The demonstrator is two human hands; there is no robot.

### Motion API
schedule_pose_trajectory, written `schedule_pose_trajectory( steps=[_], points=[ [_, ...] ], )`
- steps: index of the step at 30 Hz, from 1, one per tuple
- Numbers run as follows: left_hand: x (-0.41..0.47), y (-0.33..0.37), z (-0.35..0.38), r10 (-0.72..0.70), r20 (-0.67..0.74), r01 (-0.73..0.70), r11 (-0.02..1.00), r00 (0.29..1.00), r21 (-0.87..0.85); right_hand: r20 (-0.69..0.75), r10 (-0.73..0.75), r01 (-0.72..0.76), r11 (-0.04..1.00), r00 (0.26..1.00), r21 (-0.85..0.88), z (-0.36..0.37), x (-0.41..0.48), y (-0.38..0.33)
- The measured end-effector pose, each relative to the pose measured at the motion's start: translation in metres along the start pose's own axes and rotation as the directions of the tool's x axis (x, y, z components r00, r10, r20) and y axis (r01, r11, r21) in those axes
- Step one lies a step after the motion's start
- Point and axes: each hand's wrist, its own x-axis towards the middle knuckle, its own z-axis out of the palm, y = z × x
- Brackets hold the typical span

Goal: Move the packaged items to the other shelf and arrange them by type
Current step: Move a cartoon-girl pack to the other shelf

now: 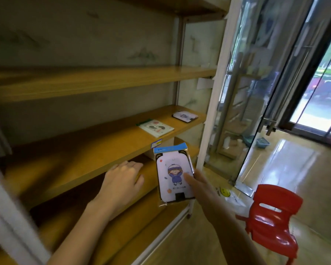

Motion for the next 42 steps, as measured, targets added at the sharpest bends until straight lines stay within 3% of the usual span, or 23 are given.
schedule_pose_trajectory(
  steps=[10, 17, 27, 33, 39, 41, 42],
  points=[
    [0.158, 0.041, 0.024, 0.028, -0.013, -0.029, 0.998, 1.000, -0.047, -0.048, -0.040, 0.043, 0.996, 0.998, 0.080, -0.082, 0.126, -0.035],
    [0.219, 0.042, 0.056, 0.026, 0.057, -0.025, 0.999, 0.998, -0.027, -0.086, 0.000, 0.005, 0.998, 0.996, 0.064, -0.113, 0.211, -0.037],
    [0.296, 0.033, 0.078, -0.029, 0.031, 0.028, 0.999, 0.999, 0.041, 0.004, -0.009, 0.010, 1.000, 1.000, -0.018, -0.132, 0.331, -0.055],
    [0.349, 0.035, 0.095, -0.130, -0.020, 0.131, 0.986, 0.991, 0.100, 0.107, -0.170, 0.194, 0.937, 0.980, -0.290, -0.154, 0.425, -0.073],
    [0.396, 0.044, 0.103, -0.304, -0.074, 0.312, 0.938, 0.950, 0.154, 0.283, -0.125, 0.247, 0.858, 0.951, -0.450, -0.166, 0.521, -0.075],
    [0.407, 0.042, 0.107, -0.382, -0.110, 0.396, 0.906, 0.917, 0.149, 0.322, -0.126, 0.296, 0.774, 0.938, -0.559, -0.167, 0.545, -0.073],
    [0.410, 0.042, 0.109, -0.411, -0.124, 0.427, 0.893, 0.903, 0.143, 0.341, -0.136, 0.337, 0.685, 0.930, -0.646, -0.167, 0.552, -0.073]
  ],
)
